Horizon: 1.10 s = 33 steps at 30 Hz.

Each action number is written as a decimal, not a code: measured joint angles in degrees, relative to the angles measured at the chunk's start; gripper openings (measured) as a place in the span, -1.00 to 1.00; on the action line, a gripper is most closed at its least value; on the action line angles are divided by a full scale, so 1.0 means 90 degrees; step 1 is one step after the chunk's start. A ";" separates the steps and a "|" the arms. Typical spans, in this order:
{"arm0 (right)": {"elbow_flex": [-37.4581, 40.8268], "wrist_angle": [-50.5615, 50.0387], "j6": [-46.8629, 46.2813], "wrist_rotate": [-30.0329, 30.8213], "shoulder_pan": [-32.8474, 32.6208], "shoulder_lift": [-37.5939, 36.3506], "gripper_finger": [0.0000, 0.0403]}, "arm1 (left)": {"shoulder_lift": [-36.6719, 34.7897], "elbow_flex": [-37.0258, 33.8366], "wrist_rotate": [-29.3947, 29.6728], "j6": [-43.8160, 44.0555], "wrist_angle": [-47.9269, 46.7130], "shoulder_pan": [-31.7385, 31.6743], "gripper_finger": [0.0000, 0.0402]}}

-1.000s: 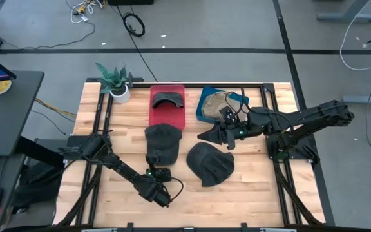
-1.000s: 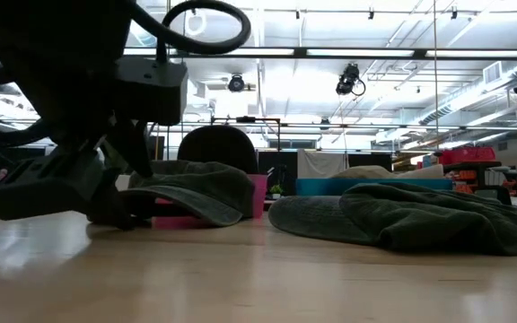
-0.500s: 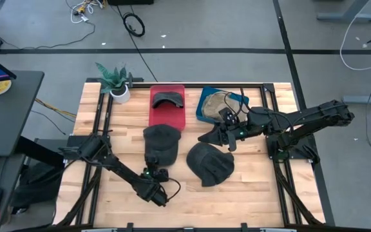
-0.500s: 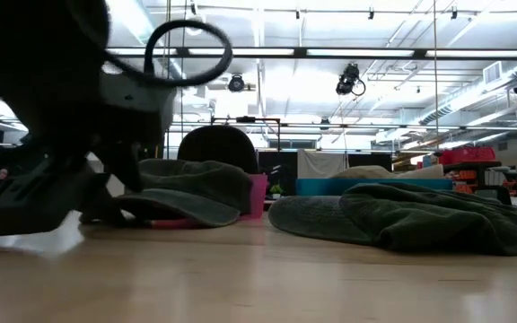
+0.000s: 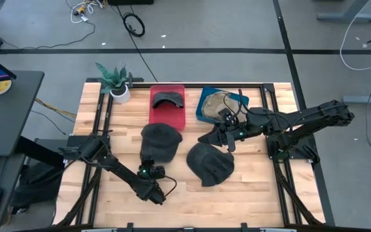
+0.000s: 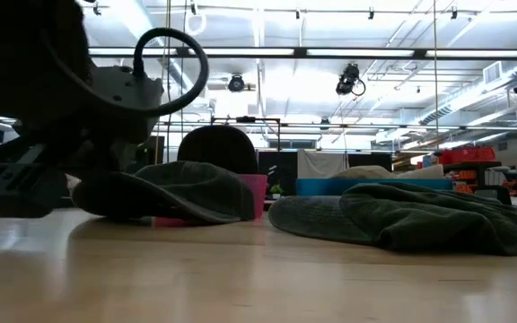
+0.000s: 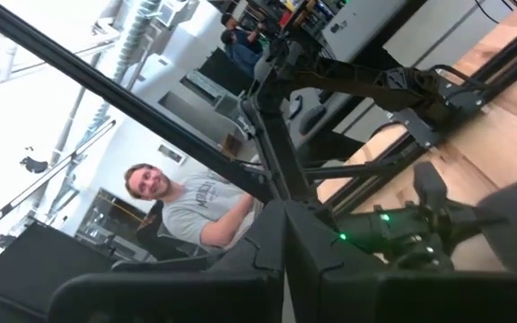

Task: Pick & Place hat
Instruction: Put the left black cap into the blue bin

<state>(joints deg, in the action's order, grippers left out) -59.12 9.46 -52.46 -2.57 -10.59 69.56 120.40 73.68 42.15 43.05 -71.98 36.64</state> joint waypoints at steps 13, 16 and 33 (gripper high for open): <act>0.0003 -0.0076 -0.0117 0.0012 0.0000 0.0005 -0.97 | 0.0002 0.1528 -0.0060 0.0548 -0.1595 0.0251 -0.94; 0.0003 -0.0076 -0.0018 0.0011 0.0000 0.0005 -0.97 | 0.0002 0.2108 -0.0082 0.0593 -0.1943 0.0295 -0.94; 0.0003 0.0126 0.0053 -0.0874 -0.0054 0.0005 -0.97 | -0.0140 0.4952 -0.0333 -0.0863 -0.2000 -0.0325 -0.94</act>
<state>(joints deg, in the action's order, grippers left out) -59.09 10.59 -51.98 -10.43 -11.07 69.60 119.14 118.24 39.15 35.28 -89.98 33.71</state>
